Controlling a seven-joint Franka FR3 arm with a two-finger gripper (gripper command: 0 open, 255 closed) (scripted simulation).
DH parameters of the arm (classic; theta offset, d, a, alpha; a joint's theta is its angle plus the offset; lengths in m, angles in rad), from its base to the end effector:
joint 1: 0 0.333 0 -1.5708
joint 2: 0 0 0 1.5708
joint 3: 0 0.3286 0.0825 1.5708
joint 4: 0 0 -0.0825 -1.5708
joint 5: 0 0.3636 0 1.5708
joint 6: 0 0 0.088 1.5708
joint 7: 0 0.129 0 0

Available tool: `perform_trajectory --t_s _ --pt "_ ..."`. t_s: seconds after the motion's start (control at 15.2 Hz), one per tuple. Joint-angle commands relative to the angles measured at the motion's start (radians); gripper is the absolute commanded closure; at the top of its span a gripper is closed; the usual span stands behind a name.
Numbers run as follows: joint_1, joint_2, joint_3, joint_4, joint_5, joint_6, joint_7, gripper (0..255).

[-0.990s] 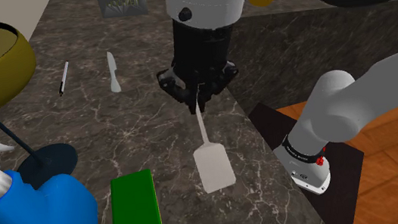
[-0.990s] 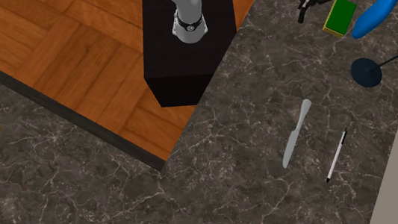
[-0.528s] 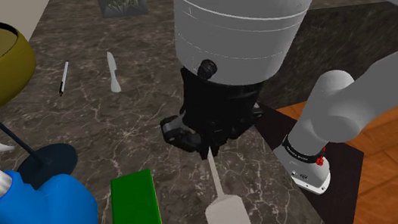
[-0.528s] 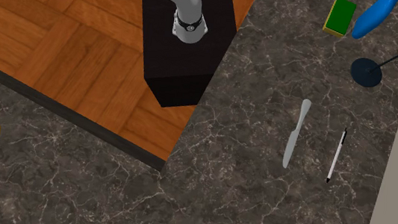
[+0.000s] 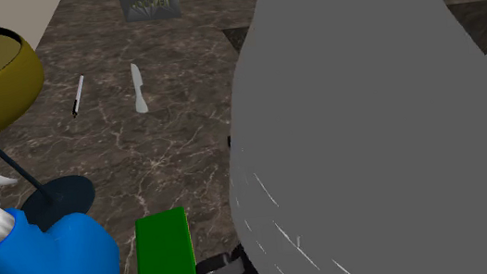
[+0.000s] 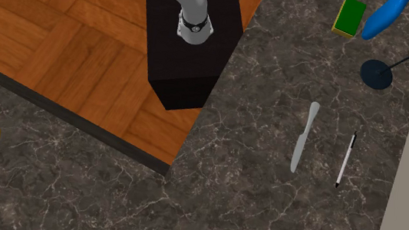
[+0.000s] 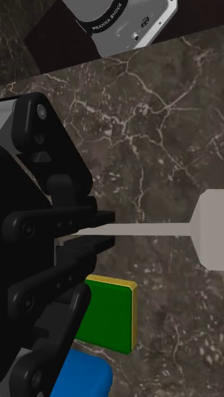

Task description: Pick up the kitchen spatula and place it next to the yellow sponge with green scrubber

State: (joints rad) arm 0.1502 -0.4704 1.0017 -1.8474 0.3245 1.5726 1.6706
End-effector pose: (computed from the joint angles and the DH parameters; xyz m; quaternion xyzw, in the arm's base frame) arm 0.0680 0.4641 0.5899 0.9584 -0.2835 0.0324 0.0096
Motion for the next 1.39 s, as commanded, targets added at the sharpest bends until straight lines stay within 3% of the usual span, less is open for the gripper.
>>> perform_trajectory --t_s 0.0,0.13,1.32 --pt "-0.031 0.04 0.086 0.052 -0.011 0.001 0.068 255" --pt "-0.064 0.071 0.158 0.093 -0.024 0.0 0.116 255" --pt "-0.042 0.039 0.192 -0.125 0.018 0.201 0.095 255"
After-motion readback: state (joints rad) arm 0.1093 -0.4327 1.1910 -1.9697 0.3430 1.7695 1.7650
